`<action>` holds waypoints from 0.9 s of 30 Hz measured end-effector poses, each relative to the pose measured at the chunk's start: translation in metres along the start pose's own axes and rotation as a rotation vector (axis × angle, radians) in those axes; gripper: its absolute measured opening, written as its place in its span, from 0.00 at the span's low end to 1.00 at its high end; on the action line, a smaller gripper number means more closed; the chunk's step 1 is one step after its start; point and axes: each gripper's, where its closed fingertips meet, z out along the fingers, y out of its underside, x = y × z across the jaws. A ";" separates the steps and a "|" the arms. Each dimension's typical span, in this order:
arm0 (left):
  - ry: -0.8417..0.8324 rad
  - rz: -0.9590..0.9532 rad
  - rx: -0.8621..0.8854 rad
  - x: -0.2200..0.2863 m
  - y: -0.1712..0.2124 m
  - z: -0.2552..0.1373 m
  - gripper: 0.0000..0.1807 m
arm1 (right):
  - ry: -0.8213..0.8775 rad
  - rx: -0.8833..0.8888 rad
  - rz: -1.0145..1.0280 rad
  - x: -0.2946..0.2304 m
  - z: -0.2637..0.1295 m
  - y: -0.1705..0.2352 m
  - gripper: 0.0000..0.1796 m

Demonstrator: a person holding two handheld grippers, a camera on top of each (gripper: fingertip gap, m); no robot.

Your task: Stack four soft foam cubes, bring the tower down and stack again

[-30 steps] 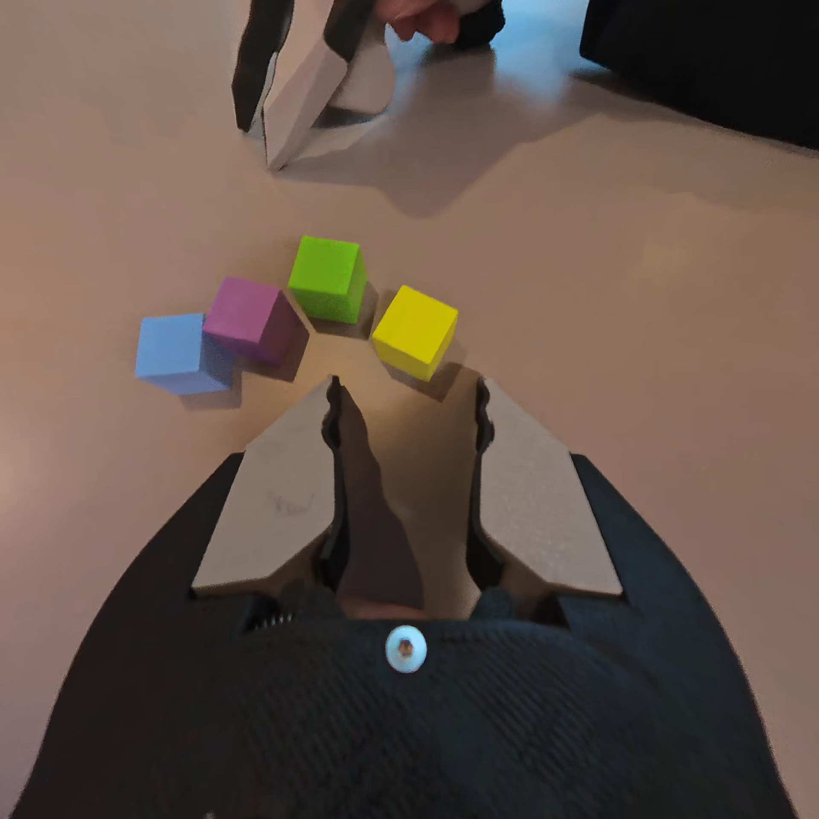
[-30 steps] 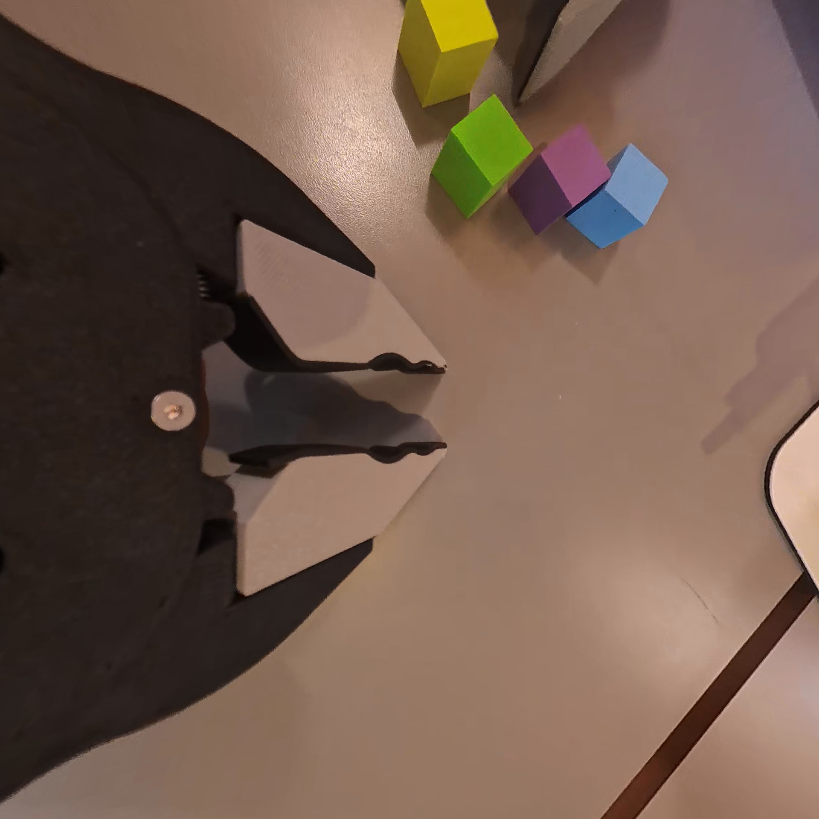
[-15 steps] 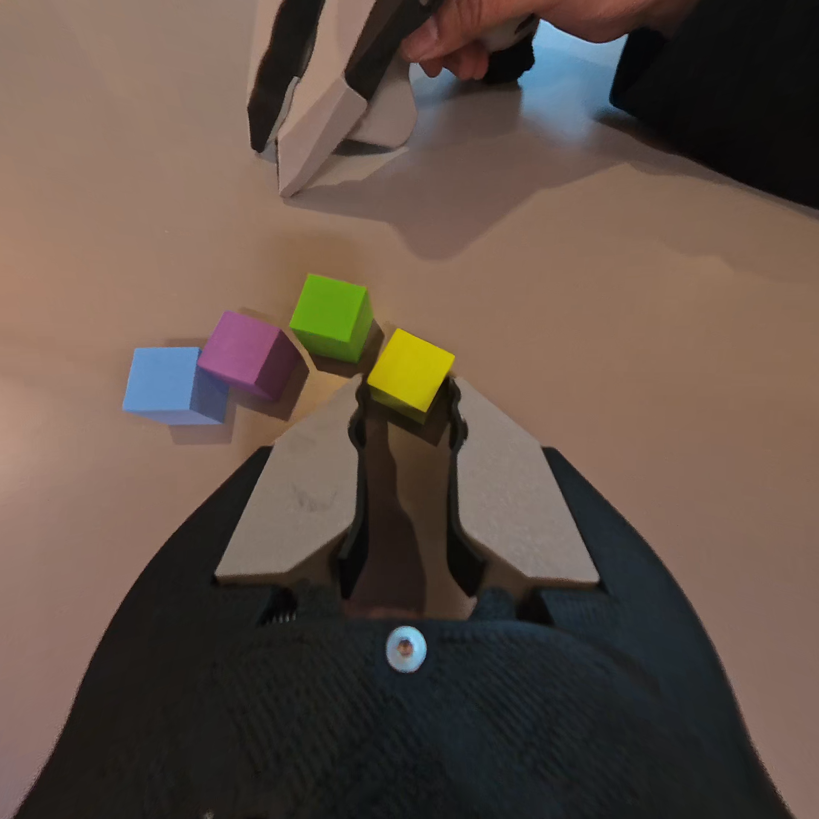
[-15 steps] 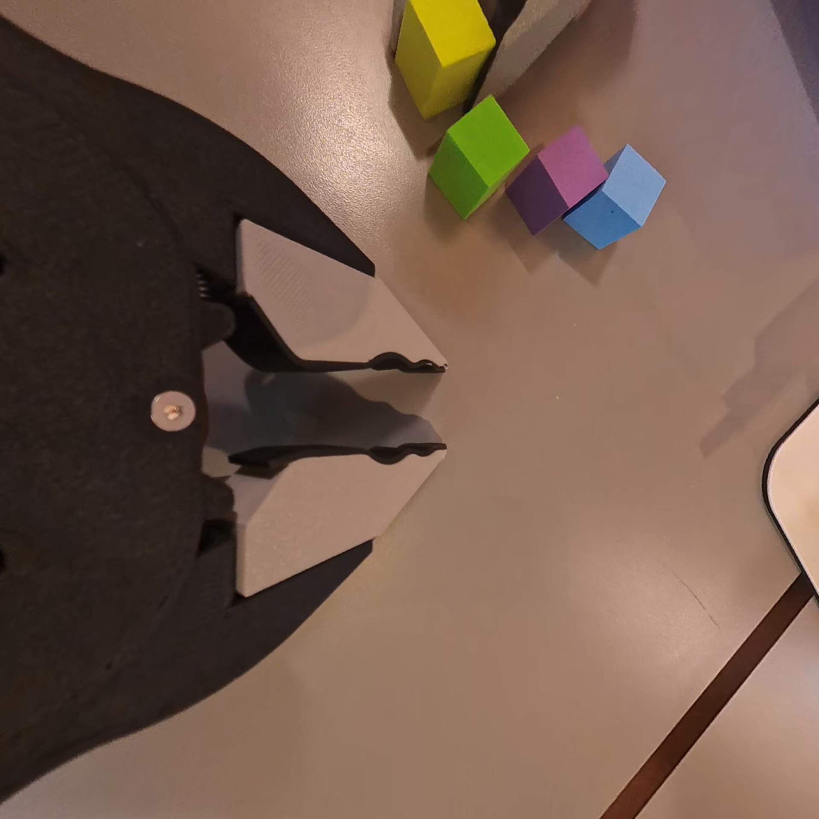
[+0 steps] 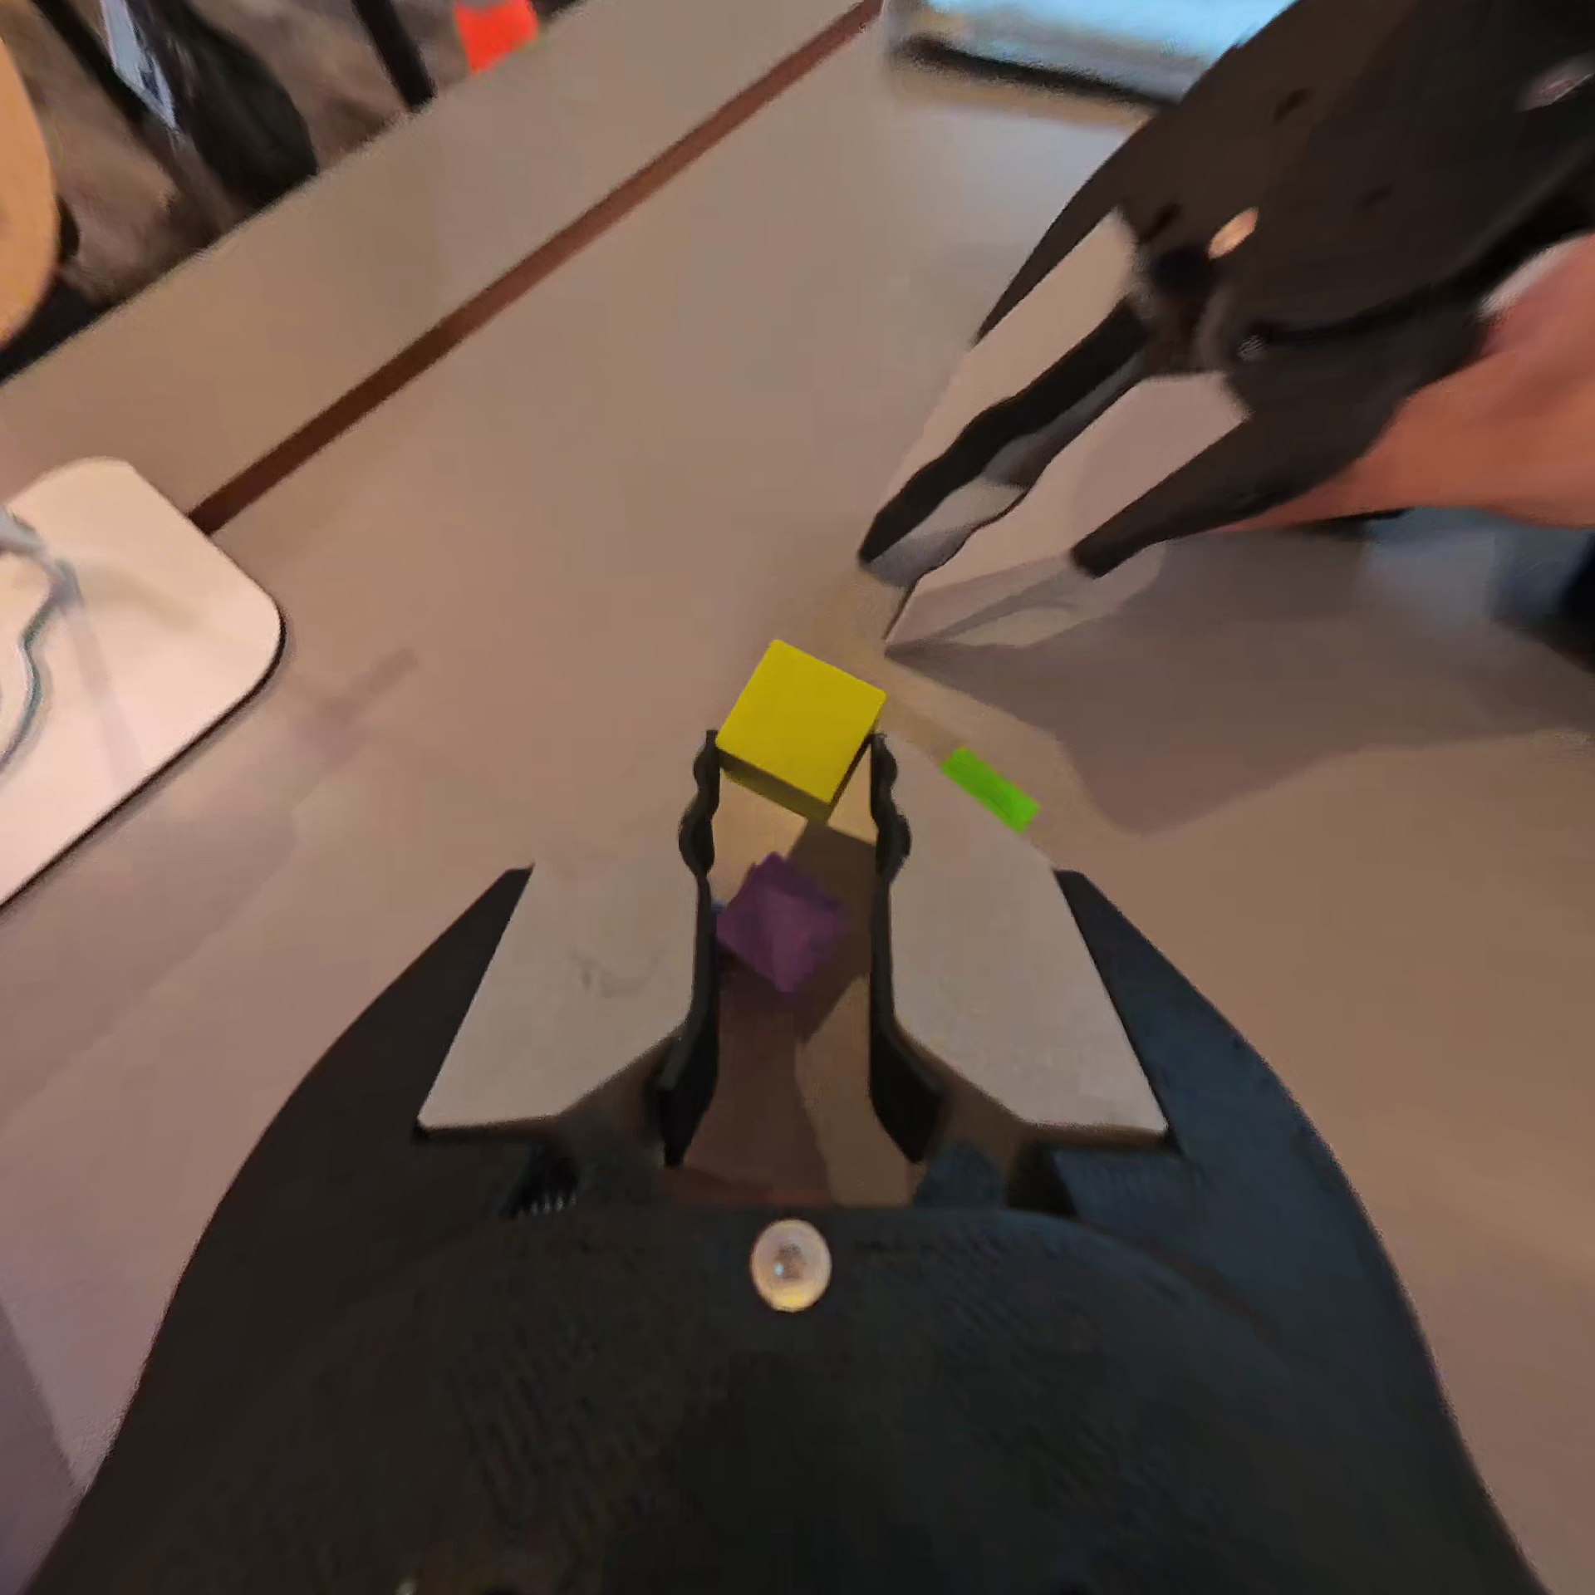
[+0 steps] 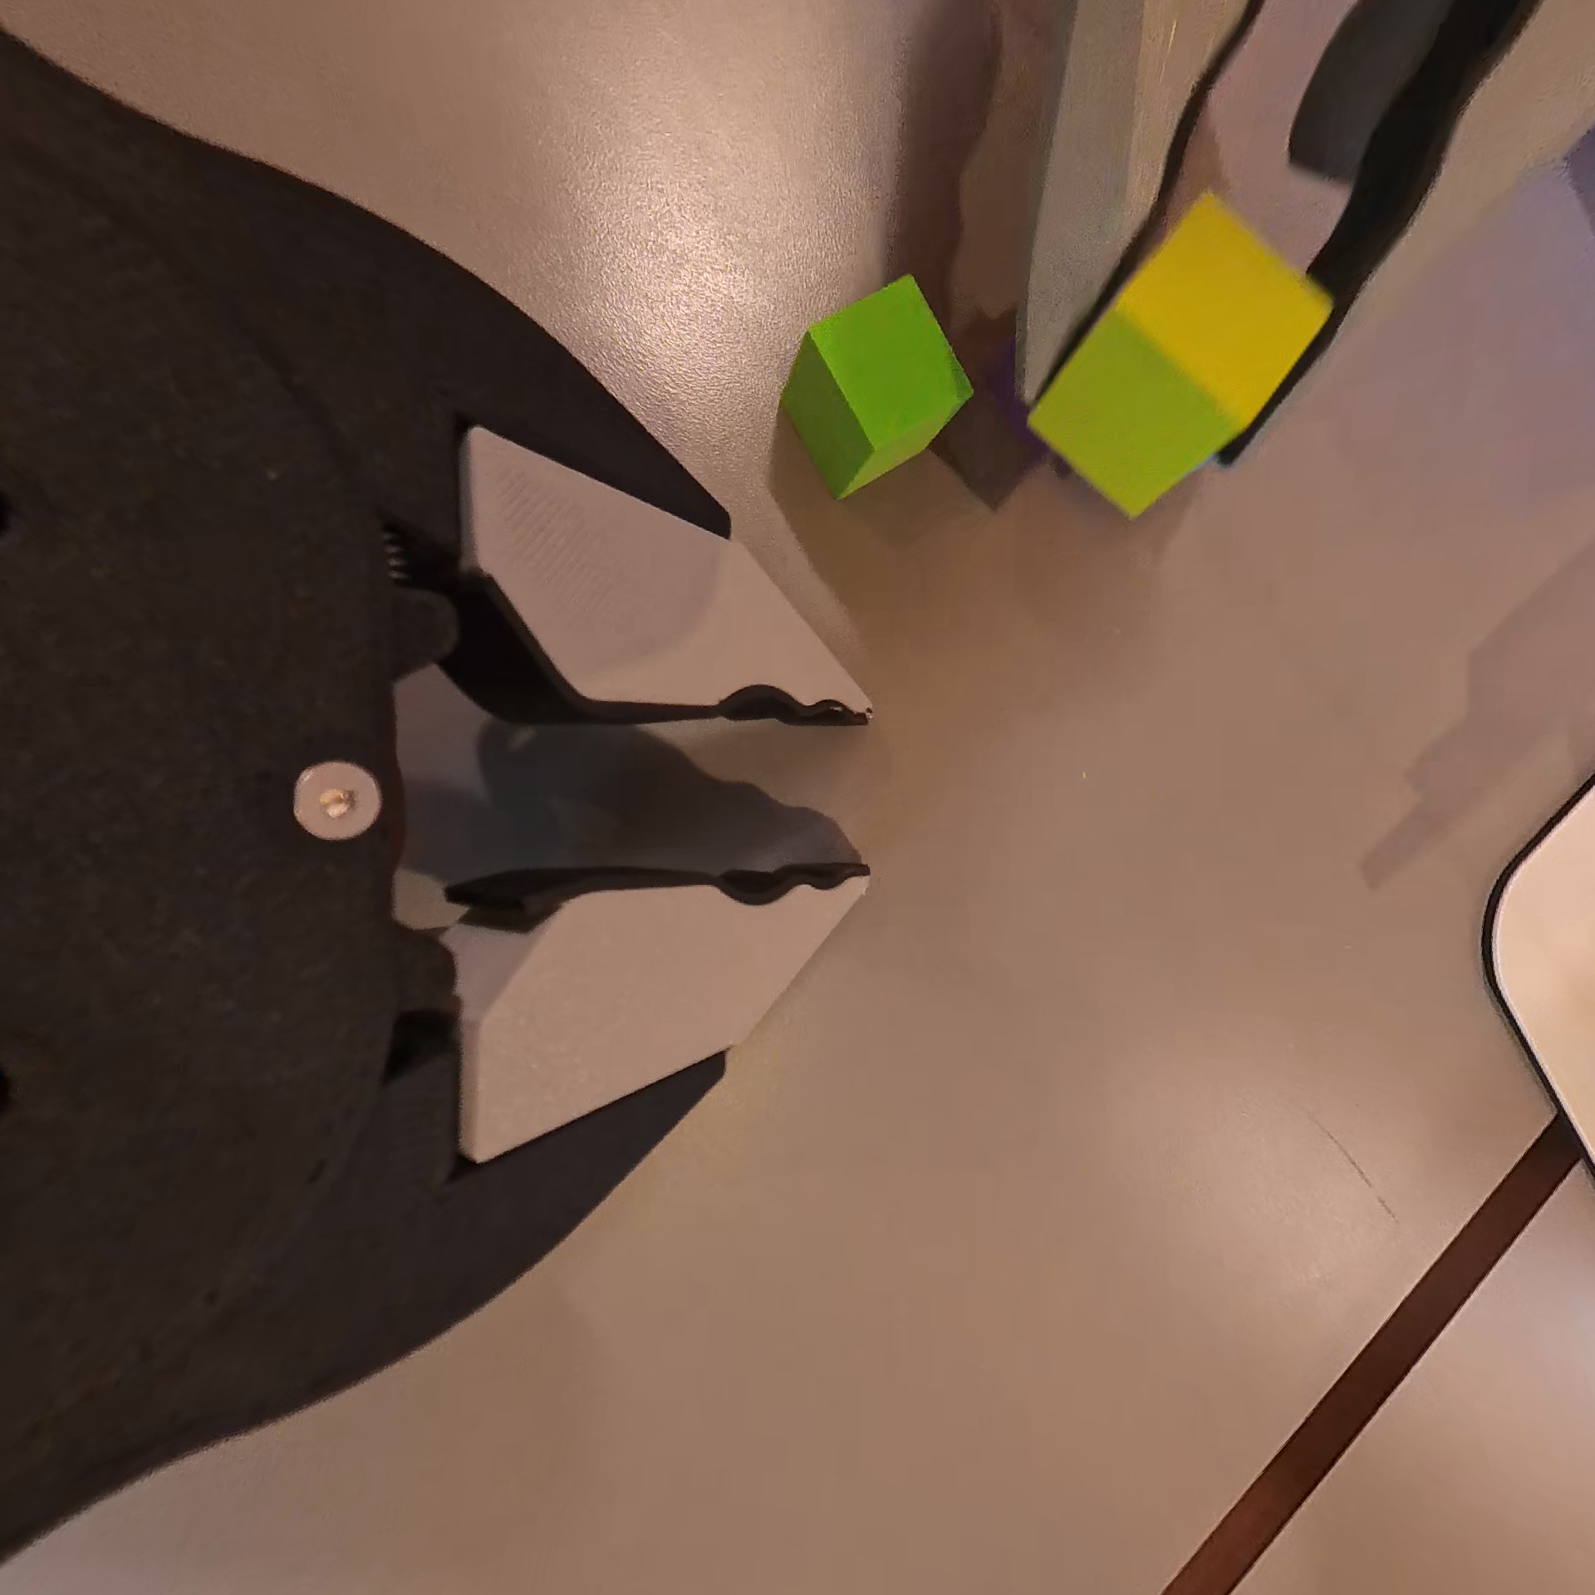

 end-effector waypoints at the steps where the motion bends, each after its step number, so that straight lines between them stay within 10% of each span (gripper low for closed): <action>1: -0.012 0.005 -0.039 -0.003 0.010 0.005 0.18 | -0.001 0.000 0.001 0.000 0.000 0.000 0.16; 4: -0.016 0.081 -0.094 -0.003 0.027 0.006 0.32 | -0.004 0.000 0.002 0.000 0.000 0.000 0.16; 20: -0.026 0.087 -0.027 -0.040 0.033 -0.021 0.16 | 0.000 -0.001 -0.001 -0.001 0.000 0.000 0.17; 27: 0.055 0.014 -0.042 -0.036 0.040 -0.023 0.28 | -0.001 0.000 0.000 -0.001 0.000 0.000 0.17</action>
